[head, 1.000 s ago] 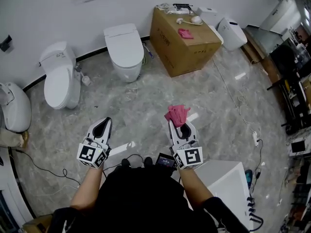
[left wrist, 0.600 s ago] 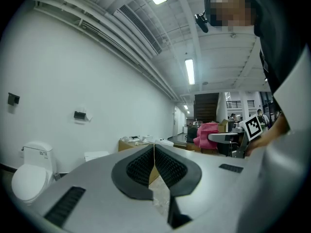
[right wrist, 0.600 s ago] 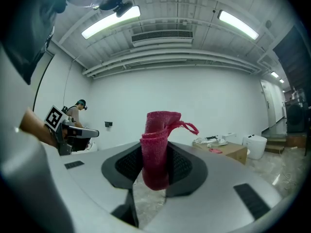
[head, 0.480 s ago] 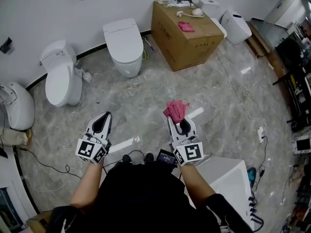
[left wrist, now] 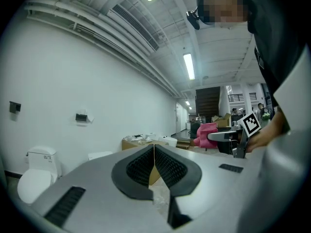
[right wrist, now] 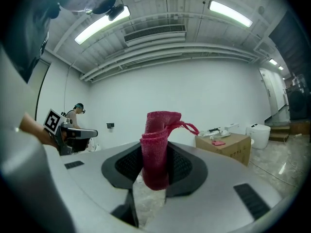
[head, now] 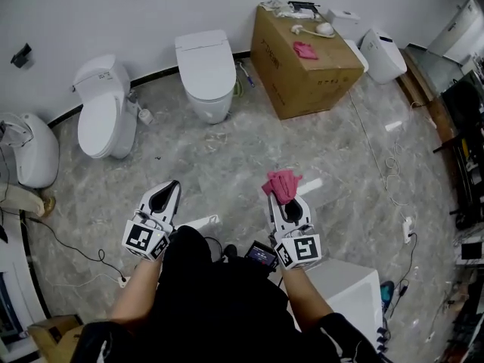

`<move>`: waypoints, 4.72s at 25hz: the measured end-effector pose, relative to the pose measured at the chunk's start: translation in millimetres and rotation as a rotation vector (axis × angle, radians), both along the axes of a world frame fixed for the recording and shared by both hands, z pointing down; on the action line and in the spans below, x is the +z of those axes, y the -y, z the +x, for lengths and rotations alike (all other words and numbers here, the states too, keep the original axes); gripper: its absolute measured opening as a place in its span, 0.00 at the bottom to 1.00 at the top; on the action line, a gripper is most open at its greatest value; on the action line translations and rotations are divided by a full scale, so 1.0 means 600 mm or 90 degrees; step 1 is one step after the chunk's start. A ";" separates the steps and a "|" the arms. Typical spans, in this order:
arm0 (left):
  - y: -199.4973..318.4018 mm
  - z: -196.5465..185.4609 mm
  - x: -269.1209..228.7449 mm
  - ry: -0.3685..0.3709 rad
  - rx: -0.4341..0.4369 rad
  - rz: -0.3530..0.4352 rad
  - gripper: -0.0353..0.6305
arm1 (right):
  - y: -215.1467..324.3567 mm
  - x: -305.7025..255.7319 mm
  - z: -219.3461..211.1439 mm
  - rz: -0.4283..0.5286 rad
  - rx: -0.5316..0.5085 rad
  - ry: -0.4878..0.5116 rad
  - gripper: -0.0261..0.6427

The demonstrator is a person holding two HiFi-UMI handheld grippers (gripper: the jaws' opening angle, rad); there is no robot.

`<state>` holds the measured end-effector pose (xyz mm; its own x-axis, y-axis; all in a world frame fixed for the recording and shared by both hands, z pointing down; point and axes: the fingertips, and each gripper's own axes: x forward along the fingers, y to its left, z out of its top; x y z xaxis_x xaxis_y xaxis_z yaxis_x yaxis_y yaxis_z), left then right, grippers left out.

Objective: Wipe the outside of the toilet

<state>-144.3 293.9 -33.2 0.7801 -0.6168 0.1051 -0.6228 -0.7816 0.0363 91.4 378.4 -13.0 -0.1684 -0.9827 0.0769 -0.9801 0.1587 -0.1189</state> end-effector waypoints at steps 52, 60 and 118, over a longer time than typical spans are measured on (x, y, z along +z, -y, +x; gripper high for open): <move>0.748 0.060 0.577 0.037 -0.213 -0.039 0.08 | 0.940 0.579 -0.168 -0.096 -0.402 -0.007 0.24; 0.814 -0.009 0.761 0.040 -0.198 -0.020 0.08 | 1.008 0.832 -0.308 -0.113 -0.411 -0.004 0.24; 0.881 0.157 0.899 0.033 -0.160 -0.001 0.08 | 1.080 1.013 -0.003 -0.312 -0.225 -0.115 0.24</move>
